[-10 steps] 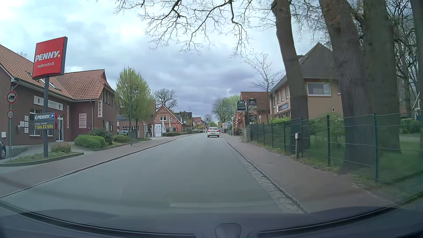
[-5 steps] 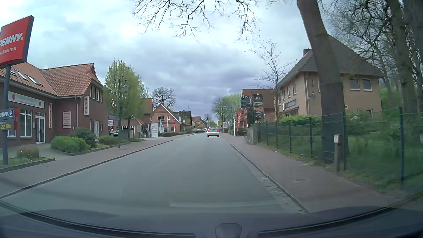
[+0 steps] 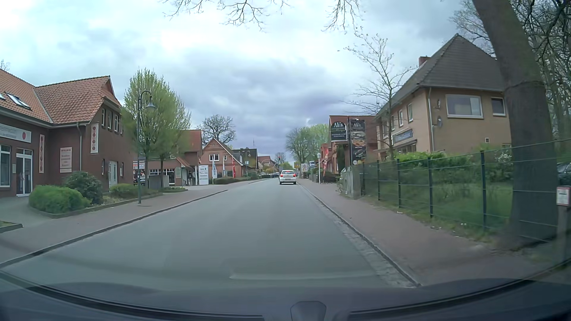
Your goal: Follow the waypoints while adhering to traffic rules and regulations
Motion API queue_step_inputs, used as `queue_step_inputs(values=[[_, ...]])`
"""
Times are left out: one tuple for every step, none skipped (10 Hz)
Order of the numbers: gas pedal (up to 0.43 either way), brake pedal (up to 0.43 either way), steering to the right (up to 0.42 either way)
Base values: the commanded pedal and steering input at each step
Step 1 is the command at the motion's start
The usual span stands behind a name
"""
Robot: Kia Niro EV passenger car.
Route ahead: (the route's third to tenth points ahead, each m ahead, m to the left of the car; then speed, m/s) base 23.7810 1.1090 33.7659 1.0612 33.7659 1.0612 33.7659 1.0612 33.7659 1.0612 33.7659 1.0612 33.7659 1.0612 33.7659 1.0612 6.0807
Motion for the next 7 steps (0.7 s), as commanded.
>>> queue_step_inputs(values=[[0.000, 0.000, -0.004], [0.000, 0.000, -0.004], [0.000, 0.000, -0.004], [0.000, 0.000, -0.004], [0.000, 0.000, -0.004], [0.000, 0.000, -0.004], [0.000, 0.000, -0.004]])
